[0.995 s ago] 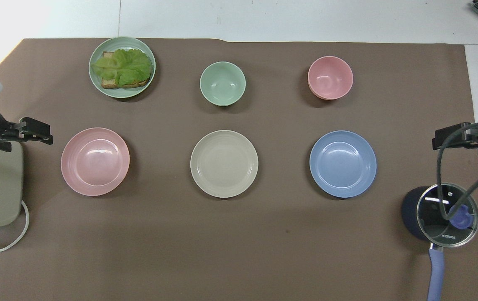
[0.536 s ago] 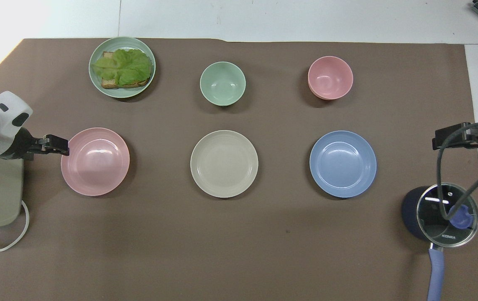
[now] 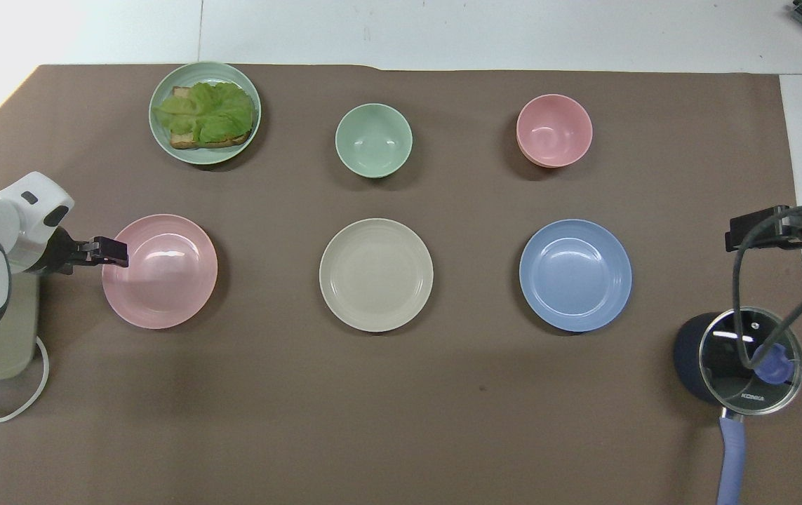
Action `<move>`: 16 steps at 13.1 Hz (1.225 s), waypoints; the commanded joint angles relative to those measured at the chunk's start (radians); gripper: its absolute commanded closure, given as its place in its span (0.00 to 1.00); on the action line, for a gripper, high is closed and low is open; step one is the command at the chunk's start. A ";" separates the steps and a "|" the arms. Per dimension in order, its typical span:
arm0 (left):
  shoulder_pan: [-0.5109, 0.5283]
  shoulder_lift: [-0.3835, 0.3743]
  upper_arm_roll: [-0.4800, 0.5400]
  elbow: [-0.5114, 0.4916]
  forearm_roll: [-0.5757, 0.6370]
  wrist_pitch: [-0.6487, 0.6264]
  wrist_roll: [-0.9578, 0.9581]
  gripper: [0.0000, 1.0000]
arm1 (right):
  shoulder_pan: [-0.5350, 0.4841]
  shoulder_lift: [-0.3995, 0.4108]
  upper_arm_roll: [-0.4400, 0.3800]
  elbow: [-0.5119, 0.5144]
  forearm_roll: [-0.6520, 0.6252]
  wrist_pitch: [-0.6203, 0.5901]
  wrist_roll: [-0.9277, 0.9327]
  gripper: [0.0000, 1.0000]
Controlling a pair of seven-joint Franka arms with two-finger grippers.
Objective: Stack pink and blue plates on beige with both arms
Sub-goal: 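Reach the left gripper to the rim of the pink plate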
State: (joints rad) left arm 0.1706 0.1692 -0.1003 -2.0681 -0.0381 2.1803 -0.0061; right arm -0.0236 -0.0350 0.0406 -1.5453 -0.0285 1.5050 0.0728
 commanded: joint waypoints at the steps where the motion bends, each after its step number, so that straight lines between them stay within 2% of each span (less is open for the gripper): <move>1: 0.010 0.030 -0.004 -0.009 -0.012 0.026 -0.064 0.00 | -0.007 -0.017 0.001 -0.021 0.001 0.015 -0.016 0.00; 6: 0.010 0.075 -0.004 0.005 -0.012 0.007 -0.152 0.00 | -0.007 -0.017 0.001 -0.021 0.001 0.015 -0.015 0.00; 7: 0.010 0.079 -0.004 0.017 -0.012 0.000 -0.146 0.55 | -0.007 -0.017 0.001 -0.021 0.001 0.015 -0.016 0.00; 8: 0.007 0.079 -0.004 0.020 -0.011 -0.002 -0.143 1.00 | -0.007 -0.017 0.001 -0.021 0.001 0.015 -0.015 0.00; 14: 0.007 0.076 -0.004 0.048 -0.008 -0.017 -0.092 1.00 | -0.007 -0.017 0.001 -0.021 0.001 0.015 -0.015 0.00; 16: 0.007 0.079 -0.004 0.120 -0.008 -0.136 -0.001 1.00 | -0.007 -0.017 0.001 -0.021 0.001 0.015 -0.015 0.00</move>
State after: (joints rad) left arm 0.1739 0.2407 -0.1053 -2.0134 -0.0394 2.1380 -0.0773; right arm -0.0236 -0.0350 0.0406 -1.5453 -0.0285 1.5050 0.0728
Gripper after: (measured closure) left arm 0.907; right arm 0.000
